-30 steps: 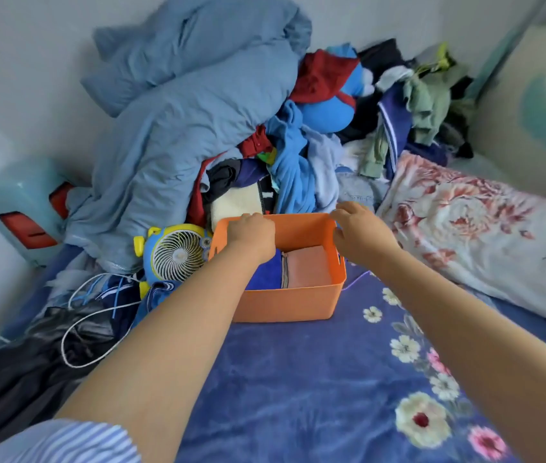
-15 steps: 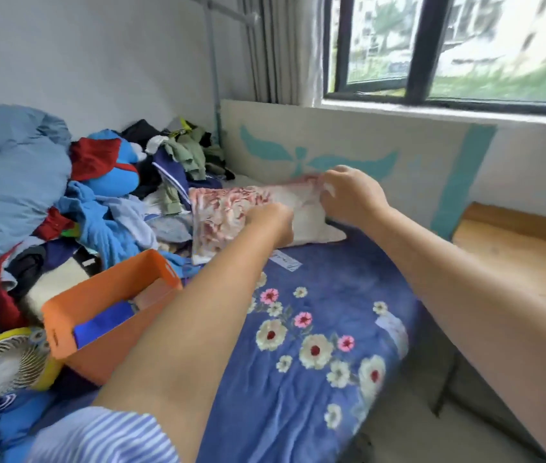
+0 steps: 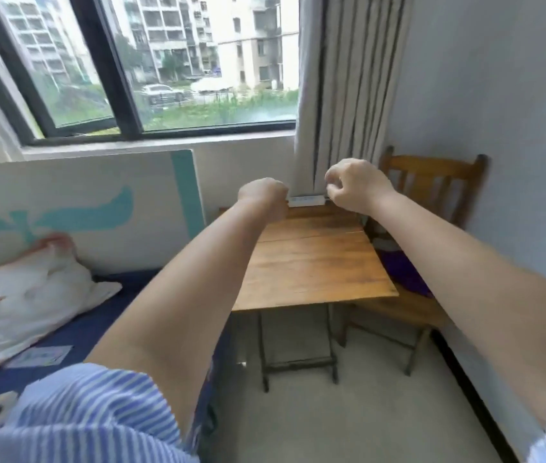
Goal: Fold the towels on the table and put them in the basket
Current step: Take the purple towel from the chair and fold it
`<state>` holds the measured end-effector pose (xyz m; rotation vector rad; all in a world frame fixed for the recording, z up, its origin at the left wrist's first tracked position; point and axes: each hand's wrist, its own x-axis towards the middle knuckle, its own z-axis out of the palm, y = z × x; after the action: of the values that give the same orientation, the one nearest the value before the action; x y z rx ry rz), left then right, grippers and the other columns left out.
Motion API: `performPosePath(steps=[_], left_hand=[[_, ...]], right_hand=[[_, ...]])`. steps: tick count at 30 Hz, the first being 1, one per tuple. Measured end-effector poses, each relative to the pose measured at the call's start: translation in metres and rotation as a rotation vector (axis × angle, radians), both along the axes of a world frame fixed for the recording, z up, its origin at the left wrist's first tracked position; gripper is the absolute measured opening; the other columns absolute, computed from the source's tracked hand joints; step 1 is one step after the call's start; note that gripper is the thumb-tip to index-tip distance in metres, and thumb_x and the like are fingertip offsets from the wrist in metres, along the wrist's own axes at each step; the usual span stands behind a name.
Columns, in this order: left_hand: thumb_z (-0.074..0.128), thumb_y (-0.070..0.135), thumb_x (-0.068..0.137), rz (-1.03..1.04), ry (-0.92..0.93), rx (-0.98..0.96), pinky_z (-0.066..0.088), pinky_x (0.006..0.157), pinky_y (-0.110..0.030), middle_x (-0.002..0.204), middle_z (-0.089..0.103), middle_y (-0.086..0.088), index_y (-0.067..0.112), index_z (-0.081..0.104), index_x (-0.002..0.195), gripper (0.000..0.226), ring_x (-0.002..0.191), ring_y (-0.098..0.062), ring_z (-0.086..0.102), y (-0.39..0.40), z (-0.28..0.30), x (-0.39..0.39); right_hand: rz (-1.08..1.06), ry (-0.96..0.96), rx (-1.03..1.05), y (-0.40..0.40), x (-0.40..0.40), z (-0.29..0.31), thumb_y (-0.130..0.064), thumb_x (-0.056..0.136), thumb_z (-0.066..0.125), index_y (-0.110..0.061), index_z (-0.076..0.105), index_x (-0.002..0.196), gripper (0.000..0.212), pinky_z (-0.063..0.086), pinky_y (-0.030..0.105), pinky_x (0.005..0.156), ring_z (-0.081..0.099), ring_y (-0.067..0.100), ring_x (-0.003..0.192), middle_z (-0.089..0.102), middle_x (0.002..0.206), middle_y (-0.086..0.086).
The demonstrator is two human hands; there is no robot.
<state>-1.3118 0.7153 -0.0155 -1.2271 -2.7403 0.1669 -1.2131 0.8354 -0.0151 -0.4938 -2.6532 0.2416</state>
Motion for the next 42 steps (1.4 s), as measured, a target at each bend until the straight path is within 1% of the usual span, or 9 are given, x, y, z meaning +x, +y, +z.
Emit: performPosePath(steps=[5, 9, 11, 15, 19, 23, 31, 37, 42], left_hand=[[0.039, 0.009, 0.091, -0.056, -0.065, 0.029, 0.04, 0.068, -0.03, 0.118, 0.057, -0.009, 0.009, 0.059, 0.11, 0.028, 0.092, -0.029, 0.053, 0.122, -0.013, 0.026], [0.036, 0.006, 0.092, -0.109, -0.096, 0.012, 0.037, 0.059, -0.029, 0.106, 0.056, -0.011, 0.006, 0.058, 0.109, 0.028, 0.083, -0.027, 0.046, 0.199, -0.025, 0.042], [0.036, 0.01, 0.094, -0.125, -0.132, -0.003, 0.038, 0.064, -0.031, 0.104, 0.054, -0.01, 0.006, 0.056, 0.116, 0.029, 0.086, -0.027, 0.048, 0.234, -0.031, 0.045], [0.039, 0.014, 0.096, -0.157, -0.174, -0.05, 0.041, 0.07, -0.03, 0.121, 0.057, -0.01, 0.006, 0.054, 0.123, 0.032, 0.106, -0.029, 0.057, 0.292, -0.051, 0.043], [0.039, 0.012, 0.095, -0.195, -0.209, -0.126, 0.044, 0.076, -0.033, 0.119, 0.059, -0.01, 0.005, 0.056, 0.12, 0.031, 0.102, -0.027, 0.057, 0.35, -0.079, 0.037], [0.042, 0.015, 0.094, -0.229, -0.217, -0.136, 0.047, 0.083, -0.034, 0.119, 0.06, -0.011, 0.005, 0.059, 0.114, 0.028, 0.11, -0.029, 0.058, 0.42, -0.108, 0.016], [0.036, 0.015, 0.098, -0.281, -0.395, -0.3, 0.046, 0.089, -0.035, 0.13, 0.053, -0.011, 0.006, 0.049, 0.13, 0.036, 0.117, -0.031, 0.053, 0.571, -0.192, -0.055], [0.034, 0.013, 0.097, -0.294, -0.482, -0.383, 0.046, 0.089, -0.036, 0.129, 0.053, -0.011, 0.006, 0.05, 0.125, 0.033, 0.116, -0.03, 0.052, 0.64, -0.257, -0.087], [0.035, 0.016, 0.097, -0.267, -0.544, -0.441, 0.045, 0.091, -0.036, 0.13, 0.051, -0.011, 0.007, 0.05, 0.124, 0.032, 0.118, -0.03, 0.051, 0.666, -0.323, -0.097]], right_hand=[[-0.106, -0.027, 0.041, 0.119, 0.049, -0.004, -0.011, 0.088, 0.045, -0.005, 0.061, 0.111, 0.029, 0.042, 0.028, 0.08, 0.055, 0.03, 0.107, 0.059, 0.118, 0.014], [-0.191, -0.085, 0.005, 0.19, 0.082, -0.019, -0.012, 0.089, 0.045, -0.007, 0.06, 0.116, 0.031, 0.042, 0.028, 0.081, 0.054, 0.029, 0.11, 0.059, 0.122, 0.012], [-0.229, -0.099, -0.025, 0.221, 0.096, -0.024, -0.012, 0.09, 0.045, -0.008, 0.059, 0.117, 0.031, 0.041, 0.027, 0.081, 0.054, 0.028, 0.111, 0.058, 0.123, 0.012], [-0.279, -0.141, -0.092, 0.274, 0.11, -0.047, -0.011, 0.091, 0.043, -0.007, 0.06, 0.117, 0.031, 0.044, 0.03, 0.088, 0.054, 0.029, 0.112, 0.059, 0.123, 0.012], [-0.302, -0.201, -0.187, 0.324, 0.113, -0.076, -0.009, 0.092, 0.042, -0.007, 0.06, 0.117, 0.031, 0.043, 0.029, 0.09, 0.054, 0.027, 0.113, 0.059, 0.124, 0.012], [-0.359, -0.26, -0.26, 0.387, 0.101, -0.104, -0.009, 0.093, 0.041, -0.007, 0.058, 0.119, 0.032, 0.043, 0.03, 0.092, 0.053, 0.027, 0.114, 0.058, 0.126, 0.011], [-0.426, -0.413, -0.439, 0.533, 0.041, -0.175, -0.009, 0.094, 0.041, -0.006, 0.056, 0.122, 0.032, 0.043, 0.031, 0.095, 0.054, 0.026, 0.115, 0.058, 0.126, 0.013], [-0.442, -0.53, -0.545, 0.608, 0.009, -0.244, -0.008, 0.093, 0.04, -0.005, 0.057, 0.121, 0.032, 0.041, 0.03, 0.094, 0.052, 0.027, 0.115, 0.057, 0.126, 0.012], [-0.393, -0.61, -0.612, 0.64, -0.015, -0.316, -0.008, 0.093, 0.038, -0.006, 0.06, 0.115, 0.031, 0.042, 0.028, 0.085, 0.055, 0.027, 0.108, 0.061, 0.118, 0.012]])
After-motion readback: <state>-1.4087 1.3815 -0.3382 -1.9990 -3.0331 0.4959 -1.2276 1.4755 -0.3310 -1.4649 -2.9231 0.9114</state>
